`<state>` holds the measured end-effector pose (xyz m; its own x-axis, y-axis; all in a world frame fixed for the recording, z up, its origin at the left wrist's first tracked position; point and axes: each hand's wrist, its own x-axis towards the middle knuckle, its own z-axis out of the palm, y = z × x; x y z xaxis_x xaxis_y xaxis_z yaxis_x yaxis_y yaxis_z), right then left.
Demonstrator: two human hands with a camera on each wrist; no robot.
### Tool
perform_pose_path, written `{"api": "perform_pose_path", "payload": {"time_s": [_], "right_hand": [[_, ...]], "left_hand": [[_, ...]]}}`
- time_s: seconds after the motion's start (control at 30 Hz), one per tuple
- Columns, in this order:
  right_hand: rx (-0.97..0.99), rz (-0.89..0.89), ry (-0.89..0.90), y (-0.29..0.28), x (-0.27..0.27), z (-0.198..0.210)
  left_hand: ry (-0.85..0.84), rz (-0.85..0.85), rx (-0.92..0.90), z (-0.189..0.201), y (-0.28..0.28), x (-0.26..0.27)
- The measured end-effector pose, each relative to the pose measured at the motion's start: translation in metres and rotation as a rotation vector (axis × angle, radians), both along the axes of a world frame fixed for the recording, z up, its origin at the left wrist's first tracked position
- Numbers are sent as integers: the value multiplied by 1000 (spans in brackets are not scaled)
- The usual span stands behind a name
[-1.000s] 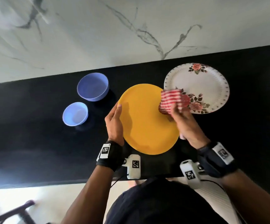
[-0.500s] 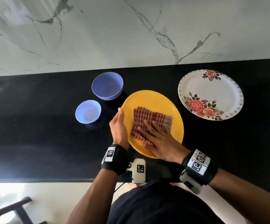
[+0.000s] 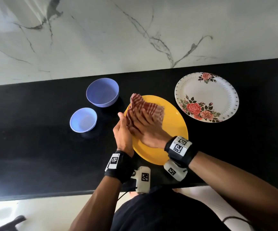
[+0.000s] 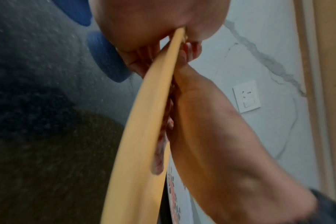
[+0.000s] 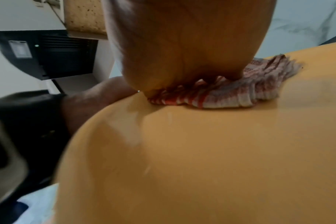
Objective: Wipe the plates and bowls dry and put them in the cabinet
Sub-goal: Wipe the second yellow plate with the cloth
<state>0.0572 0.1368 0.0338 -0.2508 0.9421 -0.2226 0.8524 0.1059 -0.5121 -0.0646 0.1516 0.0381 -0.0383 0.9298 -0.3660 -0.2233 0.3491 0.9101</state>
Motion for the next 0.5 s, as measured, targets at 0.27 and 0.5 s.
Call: {"api": "perform_pose_path", "payload": {"time_s": [0.27, 0.5], "right_hand": [[-87, -97, -3, 13, 32, -12], [-14, 140, -182, 12, 13, 19]], "left_hand": [[-3, -14, -71, 6, -3, -2], [-36, 18, -45, 13, 3, 3]]}}
